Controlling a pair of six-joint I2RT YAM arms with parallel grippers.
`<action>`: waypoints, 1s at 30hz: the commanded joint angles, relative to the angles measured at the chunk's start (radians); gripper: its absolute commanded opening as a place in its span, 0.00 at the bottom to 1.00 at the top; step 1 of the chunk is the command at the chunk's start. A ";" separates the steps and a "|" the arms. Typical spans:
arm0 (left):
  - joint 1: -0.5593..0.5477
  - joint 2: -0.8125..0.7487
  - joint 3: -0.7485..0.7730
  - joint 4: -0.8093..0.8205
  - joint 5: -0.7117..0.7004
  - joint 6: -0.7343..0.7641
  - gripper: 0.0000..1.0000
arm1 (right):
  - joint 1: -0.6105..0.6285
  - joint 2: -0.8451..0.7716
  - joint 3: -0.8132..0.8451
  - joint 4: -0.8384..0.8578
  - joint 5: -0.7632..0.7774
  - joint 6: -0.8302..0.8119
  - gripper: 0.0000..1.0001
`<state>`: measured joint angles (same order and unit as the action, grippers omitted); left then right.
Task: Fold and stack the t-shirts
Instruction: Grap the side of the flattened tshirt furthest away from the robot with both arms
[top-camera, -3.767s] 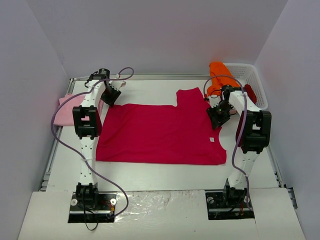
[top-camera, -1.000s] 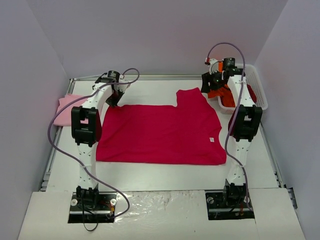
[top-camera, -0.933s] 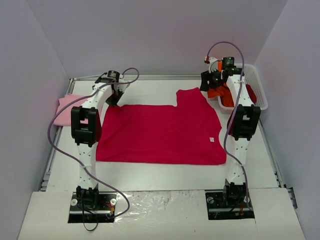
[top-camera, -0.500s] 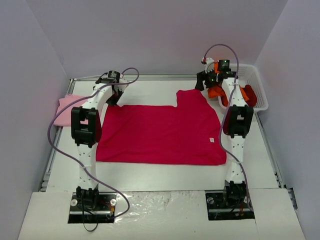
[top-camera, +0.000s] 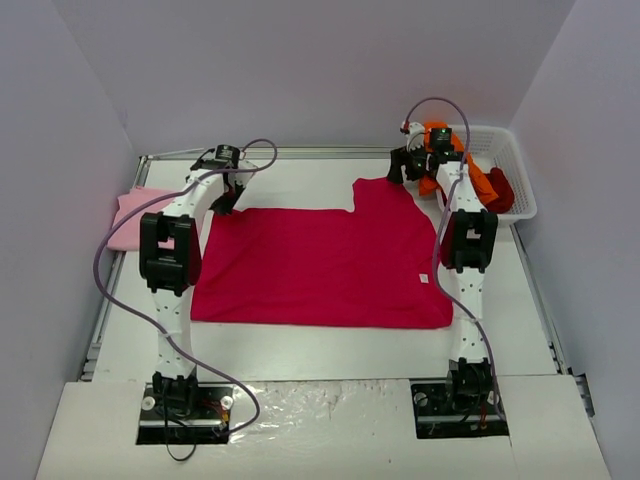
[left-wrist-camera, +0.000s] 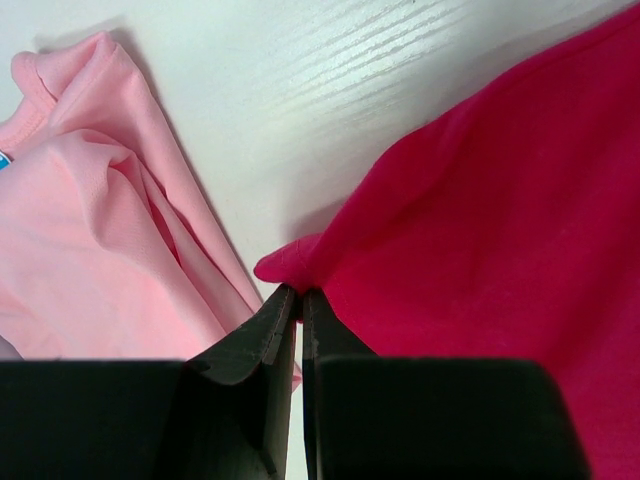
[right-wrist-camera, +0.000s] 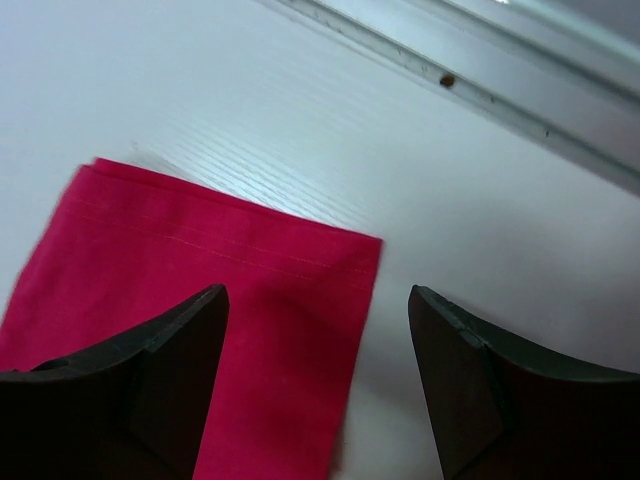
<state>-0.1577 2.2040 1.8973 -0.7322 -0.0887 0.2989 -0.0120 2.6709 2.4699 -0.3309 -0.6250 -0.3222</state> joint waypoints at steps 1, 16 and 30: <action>-0.003 -0.096 -0.003 0.010 -0.031 -0.012 0.02 | -0.017 0.032 0.035 0.012 0.042 0.046 0.68; -0.003 -0.121 -0.046 0.028 -0.029 -0.009 0.02 | -0.017 0.098 0.072 0.026 0.021 0.072 0.68; -0.003 -0.106 -0.050 0.019 -0.019 -0.004 0.02 | 0.006 0.087 0.037 0.023 -0.010 0.028 0.47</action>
<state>-0.1577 2.1525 1.8378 -0.7040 -0.0971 0.2993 -0.0143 2.7476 2.5111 -0.3012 -0.6048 -0.2729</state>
